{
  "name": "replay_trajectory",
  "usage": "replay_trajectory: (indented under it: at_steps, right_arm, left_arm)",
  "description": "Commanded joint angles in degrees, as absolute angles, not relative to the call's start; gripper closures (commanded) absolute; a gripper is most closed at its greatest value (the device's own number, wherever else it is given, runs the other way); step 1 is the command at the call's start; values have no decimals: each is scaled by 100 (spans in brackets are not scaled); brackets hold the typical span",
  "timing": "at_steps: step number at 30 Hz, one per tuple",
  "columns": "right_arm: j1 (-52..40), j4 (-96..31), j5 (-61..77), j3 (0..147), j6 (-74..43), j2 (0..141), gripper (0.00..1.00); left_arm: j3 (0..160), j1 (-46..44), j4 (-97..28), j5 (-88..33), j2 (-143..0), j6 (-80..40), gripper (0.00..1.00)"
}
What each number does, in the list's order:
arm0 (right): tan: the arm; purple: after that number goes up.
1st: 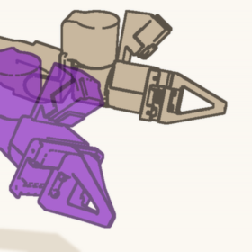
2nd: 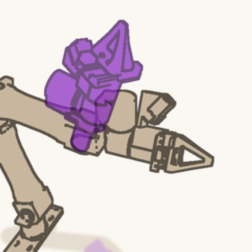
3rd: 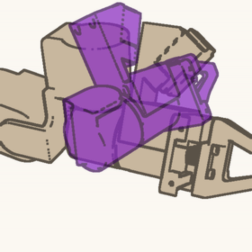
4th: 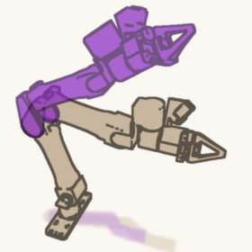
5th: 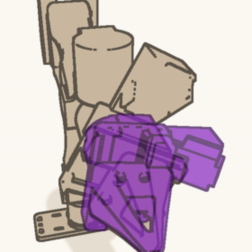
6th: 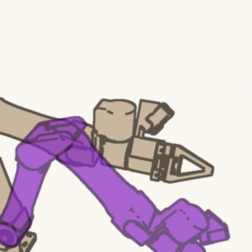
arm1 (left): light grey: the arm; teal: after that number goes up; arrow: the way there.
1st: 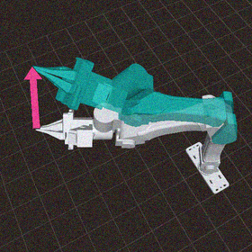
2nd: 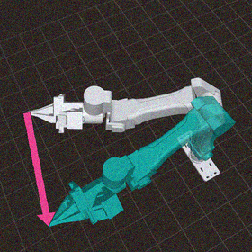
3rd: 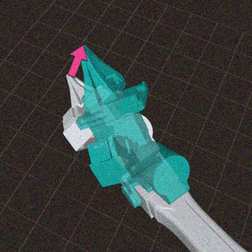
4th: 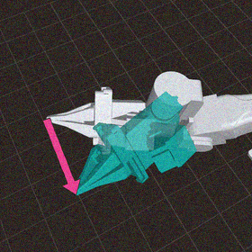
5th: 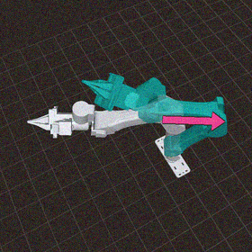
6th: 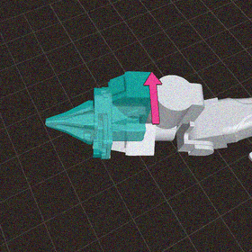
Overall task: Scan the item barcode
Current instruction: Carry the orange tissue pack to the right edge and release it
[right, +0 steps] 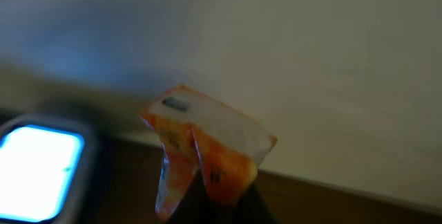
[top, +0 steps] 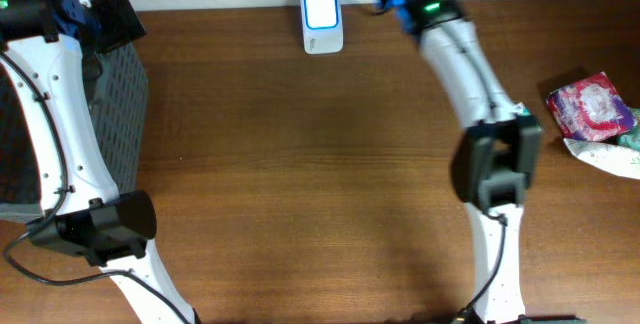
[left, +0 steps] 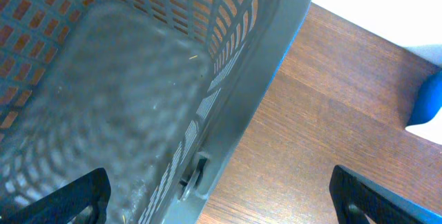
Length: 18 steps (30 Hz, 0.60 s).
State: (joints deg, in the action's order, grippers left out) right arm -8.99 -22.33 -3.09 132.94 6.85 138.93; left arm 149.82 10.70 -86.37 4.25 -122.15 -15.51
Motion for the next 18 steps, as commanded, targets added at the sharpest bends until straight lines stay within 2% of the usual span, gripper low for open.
replay_trajectory:
  at_steps: [1,5,9,12,13,15,17,18]
  right_arm:
    - [235,-3706,-486,13426,-1100,13526,96]
    - [1321,-5909,-1599,13426,-1573,13531,96]
    - [2115,-7140,-1358,13393,-1522,13537,96]
    - [2270,-7522,-1310,13371,-1505,13537,96]
    - [2252,-7706,-1310,13371,-1507,13537,86]
    - [2241,-7874,-1313,13371,-1509,13537,82]
    - [2241,-7990,-1310,13371,-1509,13537,69]
    - [2241,-8075,-1308,13371,-1511,13537,67]
  left_arm:
    - [14999,1094,-8624,386,-12180,-1581,1]
    - [14999,1094,-8624,384,-12180,-1581,1]
    - [14999,1094,-8624,386,-12180,-1581,1]
    - [14999,1094,-8624,386,-12182,-1581,1]
    - [14999,1094,-8624,386,-12180,-1581,1]
    - [14999,1094,-8624,386,-12180,-1581,1]
    - [14999,1094,-8621,386,-12180,-1581,1]
    - [14999,1094,-8624,386,-12180,-1581,1]
